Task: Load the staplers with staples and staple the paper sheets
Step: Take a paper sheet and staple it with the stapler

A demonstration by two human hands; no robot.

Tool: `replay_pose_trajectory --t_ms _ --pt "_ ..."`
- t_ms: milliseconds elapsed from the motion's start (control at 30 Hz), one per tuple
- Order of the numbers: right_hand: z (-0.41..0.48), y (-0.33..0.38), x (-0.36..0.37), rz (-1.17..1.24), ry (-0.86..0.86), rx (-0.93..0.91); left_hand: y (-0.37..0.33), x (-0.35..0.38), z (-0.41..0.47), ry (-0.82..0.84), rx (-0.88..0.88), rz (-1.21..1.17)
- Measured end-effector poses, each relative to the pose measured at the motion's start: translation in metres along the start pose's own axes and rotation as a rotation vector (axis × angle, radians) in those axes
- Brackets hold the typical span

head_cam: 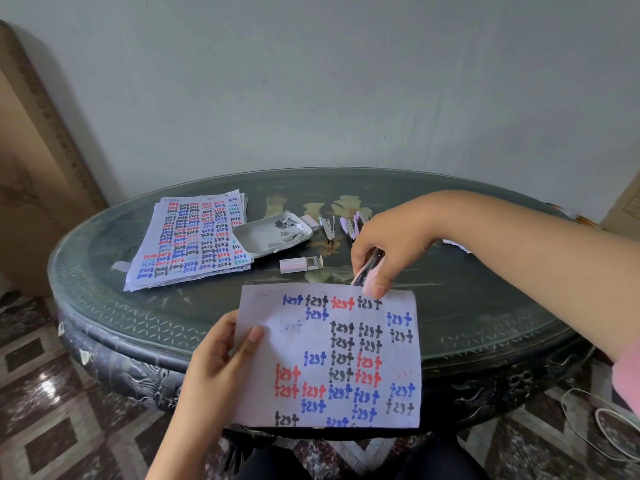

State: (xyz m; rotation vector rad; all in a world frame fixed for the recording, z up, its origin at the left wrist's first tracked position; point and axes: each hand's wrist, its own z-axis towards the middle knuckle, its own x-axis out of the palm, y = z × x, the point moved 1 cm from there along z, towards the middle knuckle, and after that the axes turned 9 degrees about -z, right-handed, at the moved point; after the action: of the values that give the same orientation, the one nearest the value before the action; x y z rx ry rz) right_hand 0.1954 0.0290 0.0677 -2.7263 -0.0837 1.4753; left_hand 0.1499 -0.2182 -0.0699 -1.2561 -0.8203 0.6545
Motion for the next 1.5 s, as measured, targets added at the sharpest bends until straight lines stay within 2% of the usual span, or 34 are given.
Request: replay_pose_trajectory --t_ms 300,633,1067,1500 --pt "-0.003 -0.004 0.005 0.082 0.038 -0.032 -0.002 0.000 -0.002 -0.008 -0.009 0.046" --pt "-0.001 -0.004 0.009 0.162 0.056 -0.050 -0.013 -0.008 0.000 0.024 0.043 0.332" --pt "-0.003 -0.009 0.013 0.065 0.179 -0.006 -0.017 -0.015 -0.004 0.022 -0.004 0.305" --pt "0.008 -0.004 0.023 0.105 0.178 -0.056 -0.020 -0.015 -0.007 0.041 0.025 0.316"
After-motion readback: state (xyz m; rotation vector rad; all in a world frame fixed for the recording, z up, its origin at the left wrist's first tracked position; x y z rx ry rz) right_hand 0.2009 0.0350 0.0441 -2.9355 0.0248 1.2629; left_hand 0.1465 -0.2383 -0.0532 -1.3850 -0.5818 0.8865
